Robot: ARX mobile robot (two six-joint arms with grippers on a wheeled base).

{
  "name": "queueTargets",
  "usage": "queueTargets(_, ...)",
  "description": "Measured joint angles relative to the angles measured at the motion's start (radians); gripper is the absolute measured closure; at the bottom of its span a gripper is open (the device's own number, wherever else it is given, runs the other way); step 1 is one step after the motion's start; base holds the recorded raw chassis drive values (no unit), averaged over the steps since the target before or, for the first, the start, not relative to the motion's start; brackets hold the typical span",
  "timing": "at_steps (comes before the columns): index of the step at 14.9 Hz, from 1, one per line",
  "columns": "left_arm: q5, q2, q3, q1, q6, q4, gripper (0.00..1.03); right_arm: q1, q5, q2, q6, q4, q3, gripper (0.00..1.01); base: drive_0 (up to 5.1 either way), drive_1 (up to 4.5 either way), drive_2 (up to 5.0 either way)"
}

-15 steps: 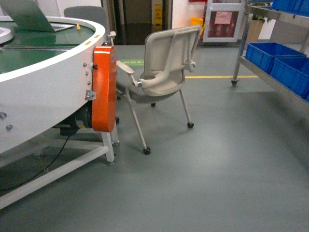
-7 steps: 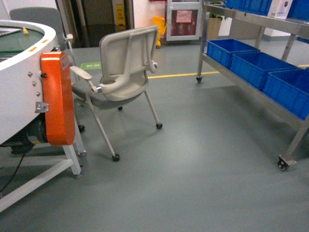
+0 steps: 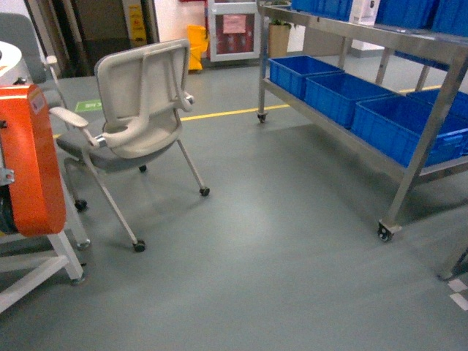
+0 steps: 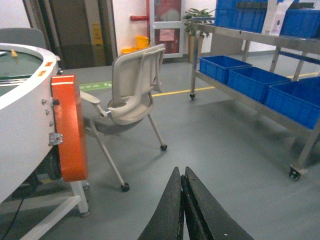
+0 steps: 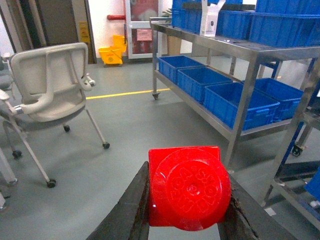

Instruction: Pick red block from blue box to shelf

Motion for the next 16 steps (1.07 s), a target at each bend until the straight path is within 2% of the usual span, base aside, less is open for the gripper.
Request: queueTargets(16, 0.0, 0.0, 0.0, 0.0, 0.0, 0.0, 1.01, 0.0, 0.0, 0.0, 0.0, 0.0, 0.0, 0.73, -1.4, -1.41, -1.4)
